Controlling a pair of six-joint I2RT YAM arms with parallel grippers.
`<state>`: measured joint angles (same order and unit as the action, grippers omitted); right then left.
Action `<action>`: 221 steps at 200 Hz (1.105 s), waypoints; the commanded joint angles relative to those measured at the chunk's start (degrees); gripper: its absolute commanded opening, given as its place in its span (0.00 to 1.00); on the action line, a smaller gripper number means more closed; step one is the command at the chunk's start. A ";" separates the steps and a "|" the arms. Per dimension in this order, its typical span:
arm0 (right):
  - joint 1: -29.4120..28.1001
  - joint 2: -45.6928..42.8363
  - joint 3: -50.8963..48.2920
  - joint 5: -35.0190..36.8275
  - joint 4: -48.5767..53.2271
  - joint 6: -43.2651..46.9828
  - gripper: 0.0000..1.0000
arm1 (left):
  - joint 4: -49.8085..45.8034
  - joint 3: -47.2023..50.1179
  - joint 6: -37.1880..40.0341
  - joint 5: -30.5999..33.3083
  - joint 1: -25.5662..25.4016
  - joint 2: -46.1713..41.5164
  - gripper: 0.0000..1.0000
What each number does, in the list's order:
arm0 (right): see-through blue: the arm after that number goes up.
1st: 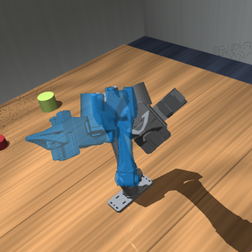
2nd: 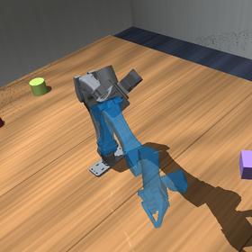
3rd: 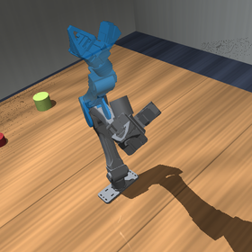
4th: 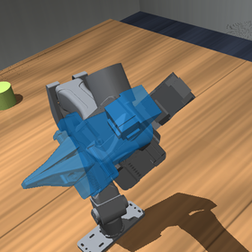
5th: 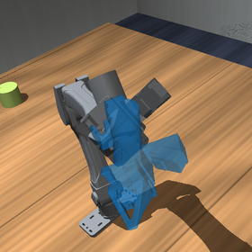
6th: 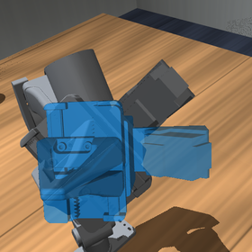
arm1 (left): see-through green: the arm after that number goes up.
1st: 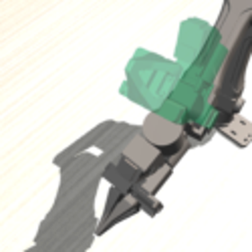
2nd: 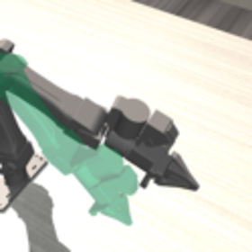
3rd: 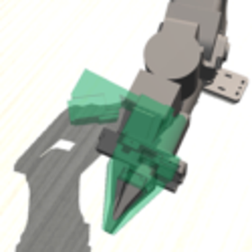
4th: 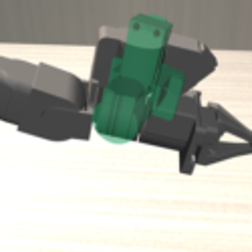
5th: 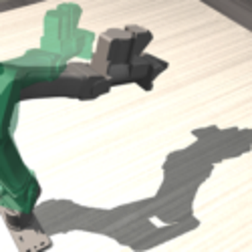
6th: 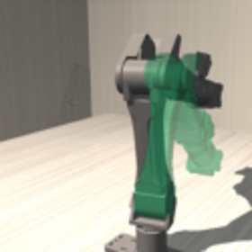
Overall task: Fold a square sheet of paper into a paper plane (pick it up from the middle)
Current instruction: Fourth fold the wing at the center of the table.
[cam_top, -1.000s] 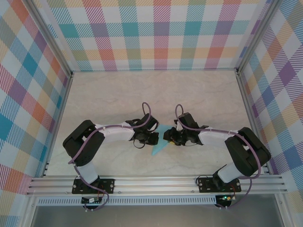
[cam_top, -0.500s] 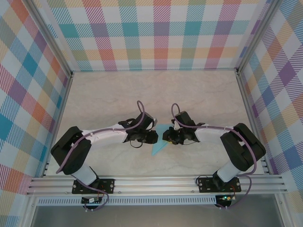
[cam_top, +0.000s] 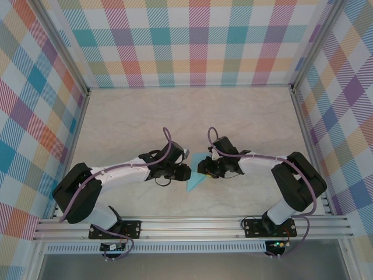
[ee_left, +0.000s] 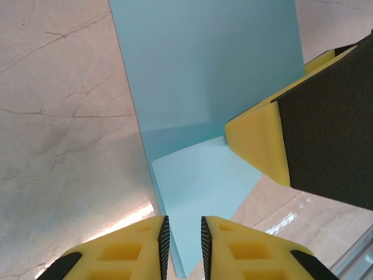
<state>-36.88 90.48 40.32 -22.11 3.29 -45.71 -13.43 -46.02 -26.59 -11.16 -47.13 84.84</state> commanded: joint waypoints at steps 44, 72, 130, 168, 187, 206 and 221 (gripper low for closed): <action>-0.47 1.00 2.36 1.45 3.83 1.43 0.20 | -1.34 0.50 -1.27 4.40 -4.03 -1.18 0.28; -0.56 1.45 2.56 1.55 3.94 0.23 0.14 | -1.99 -0.54 -1.11 7.20 -6.13 0.04 0.30; -0.81 1.98 3.83 1.46 5.30 -1.24 0.10 | -5.74 -5.01 0.31 14.10 -12.83 4.99 0.37; -0.82 1.11 4.10 0.56 4.94 -2.43 0.11 | -6.35 -5.72 0.81 19.11 -15.54 6.56 0.45; -0.80 1.13 4.51 -0.34 5.05 -2.78 0.11 | -5.95 -5.86 1.24 21.13 -16.54 7.34 0.46; -0.82 0.69 4.52 -0.47 5.36 -3.25 0.11 | -5.87 -6.37 1.93 23.01 -17.49 8.31 0.46; -0.82 0.00 4.68 -0.61 5.92 -3.61 0.12 | -5.64 -6.58 2.33 24.12 -18.20 8.67 0.47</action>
<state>-37.23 91.46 43.24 -21.32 8.08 -48.05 -18.09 -50.85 -25.87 9.06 -63.64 92.38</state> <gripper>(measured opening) 0.114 0.464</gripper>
